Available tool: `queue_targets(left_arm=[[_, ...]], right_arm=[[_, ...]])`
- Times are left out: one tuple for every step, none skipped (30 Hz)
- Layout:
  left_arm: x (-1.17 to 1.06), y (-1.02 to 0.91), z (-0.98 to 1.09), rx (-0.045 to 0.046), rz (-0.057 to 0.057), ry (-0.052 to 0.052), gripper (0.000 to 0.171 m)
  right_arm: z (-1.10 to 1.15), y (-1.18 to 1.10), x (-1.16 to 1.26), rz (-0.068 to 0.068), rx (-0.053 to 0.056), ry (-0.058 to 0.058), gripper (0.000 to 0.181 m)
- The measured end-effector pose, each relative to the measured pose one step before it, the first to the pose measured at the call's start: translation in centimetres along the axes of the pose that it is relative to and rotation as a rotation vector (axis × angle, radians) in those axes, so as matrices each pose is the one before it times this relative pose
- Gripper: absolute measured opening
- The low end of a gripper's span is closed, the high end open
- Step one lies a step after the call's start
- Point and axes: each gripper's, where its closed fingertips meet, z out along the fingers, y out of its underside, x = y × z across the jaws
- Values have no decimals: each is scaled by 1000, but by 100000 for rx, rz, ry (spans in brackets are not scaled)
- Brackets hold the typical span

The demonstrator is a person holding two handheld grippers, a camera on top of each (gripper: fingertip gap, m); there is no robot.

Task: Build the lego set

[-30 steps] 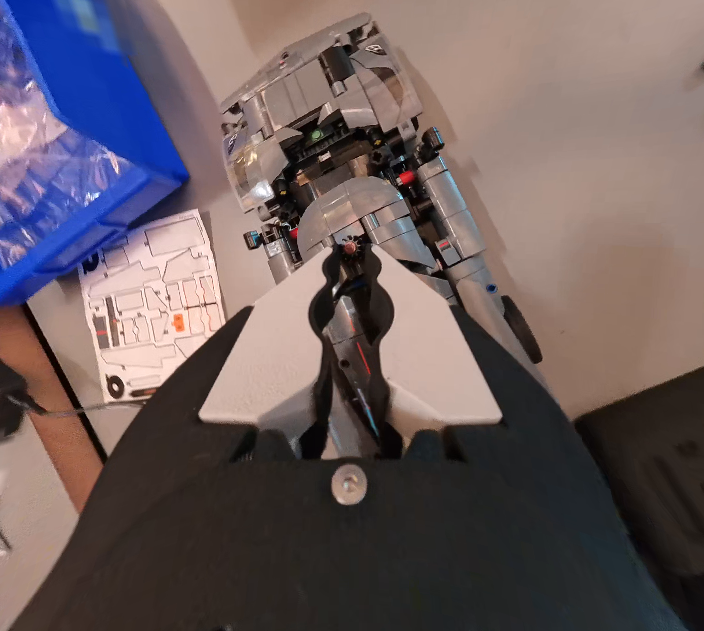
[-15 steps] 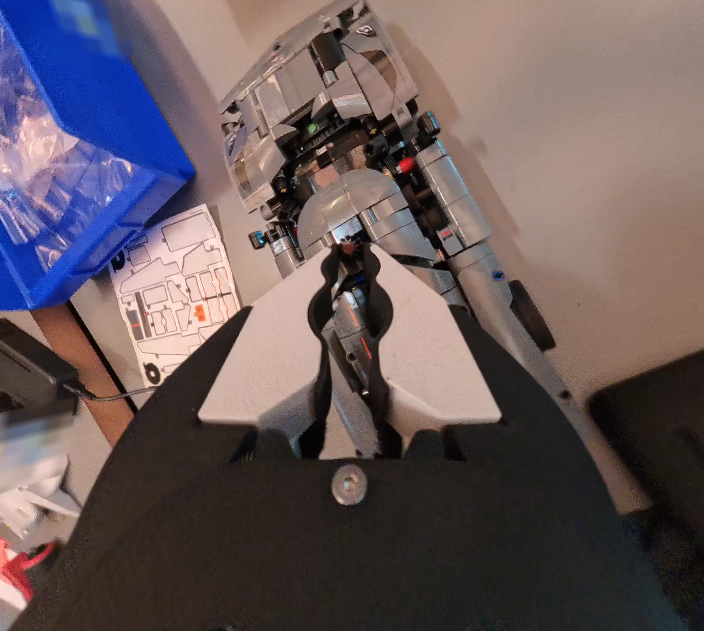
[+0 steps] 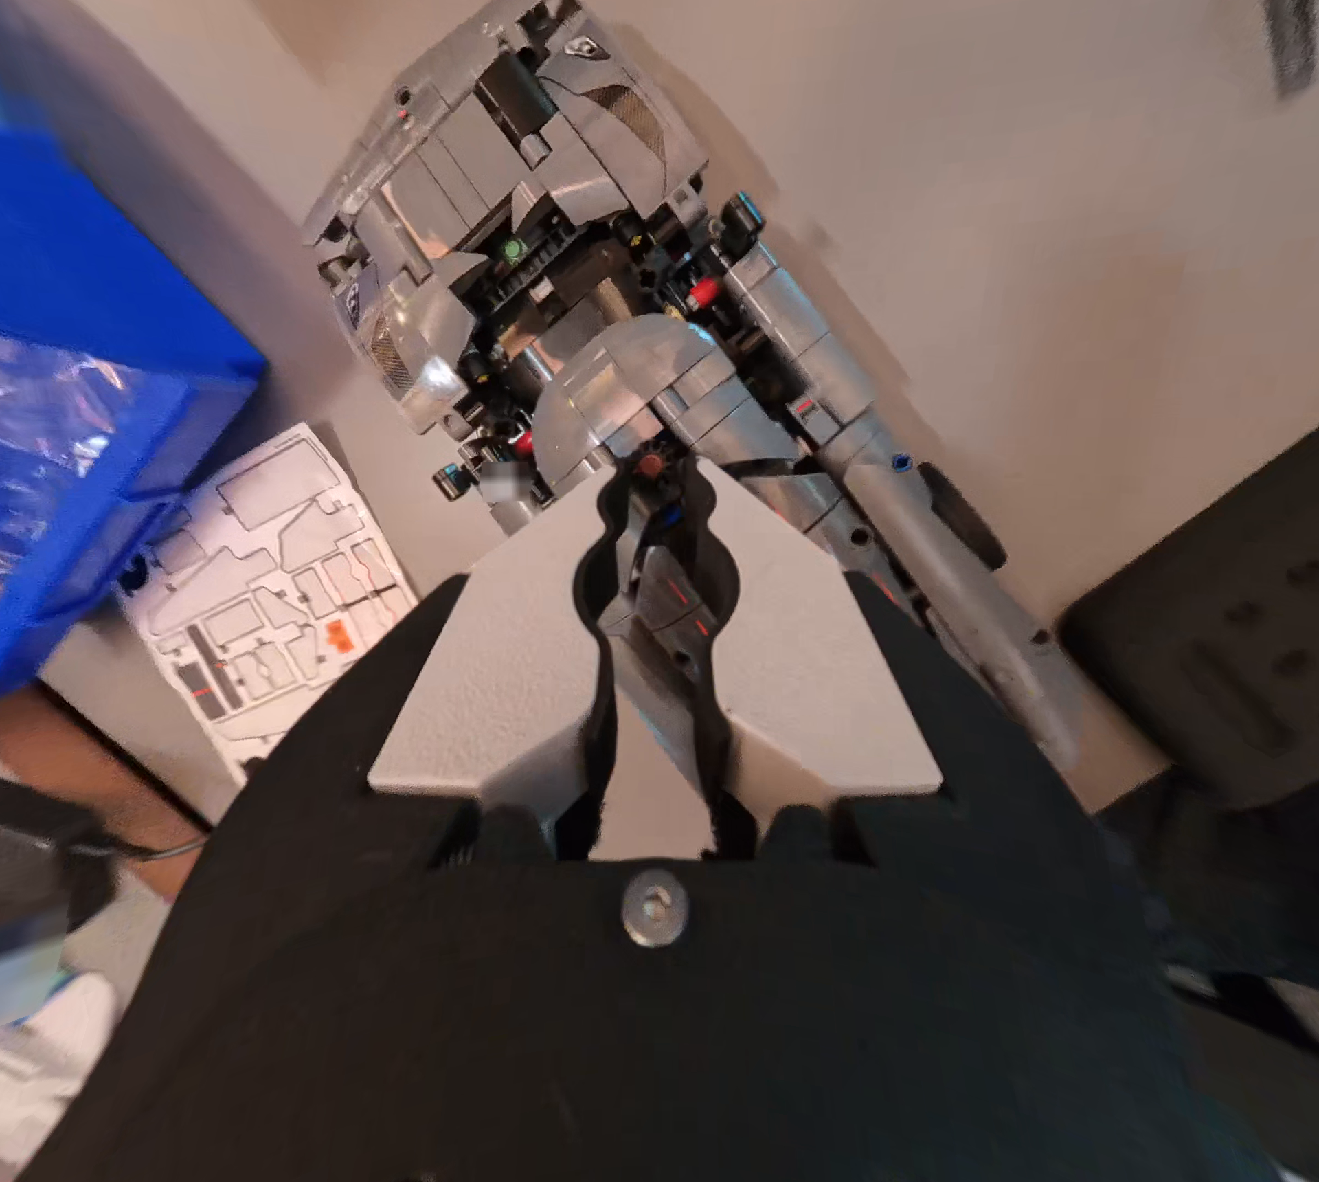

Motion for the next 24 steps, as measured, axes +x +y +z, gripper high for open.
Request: queue_targets(left_arm=[[-229,-176,-12,1069,-4614,-621,11],[125,55,22,-211,-3798,1213,11],[105,142,30,-636,-2965,762,11],[-103,-52,-60,130,-3564,-353,11],[-26,-112,-1,249,-4427,516,11],[40,-86,67,158,-2882,335,11],[-111,-50,52,-117,-1426,-960,11],[-7,-88,25,-88,-1682,-264,11],[-28,-37,9,-385,-676,-288,11],[-65,-23,3,-476,-739,-303,11],[34,-47,31,-473,-466,256,11],[36,-28,45,-668,1011,-209,11],[5,9,30,-1077,1544,-432,11],[-6,5,0,-1345,2926,-850,11],[10,18,-6,-1563,3844,-956,10],[7,44,-8,-1778,3430,-866,10],[17,28,0,-1775,4710,-1055,10],[9,54,-3,-1817,5796,-1392,10],[-25,88,-16,-1930,4872,-1249,10],[38,12,-16,-1515,4854,-756,10],[23,6,19,-1142,9235,-1915,10],[-61,111,-14,-1156,6978,-1661,11],[52,-3,-24,-845,2943,463,11],[103,-29,-4,-284,7116,-456,10]], right_arm=[[-11,-18,-26,-142,23,48,18],[-10,-40,-40,-175,128,37,18],[-22,-52,-40,-108,192,-41,18],[14,-23,-51,-72,51,-134,18],[15,2,-28,-117,-100,-38,18],[19,6,-12,-118,-43,24,18],[15,-13,-28,-37,53,-109,18],[-3,-3,-18,6,48,-78,18],[-19,-8,12,8,60,28,18],[-43,-3,13,52,140,-17,18],[-50,-7,19,100,212,-65,18],[-39,-1,24,112,203,-67,18],[-39,8,33,117,111,-44,18],[-19,32,30,99,1,-17,18],[1,38,40,87,-59,14,18],[12,62,49,114,-131,39,18],[27,68,48,105,-265,53,18],[45,88,56,78,-334,99,18],[23,87,67,96,-323,123,18],[29,74,61,105,-234,86,19],[7,35,33,76,-55,14,19],[-15,7,23,59,115,-83,19],[-24,6,18,91,171,-119,19],[-16,8,20,113,105,-82,19]])
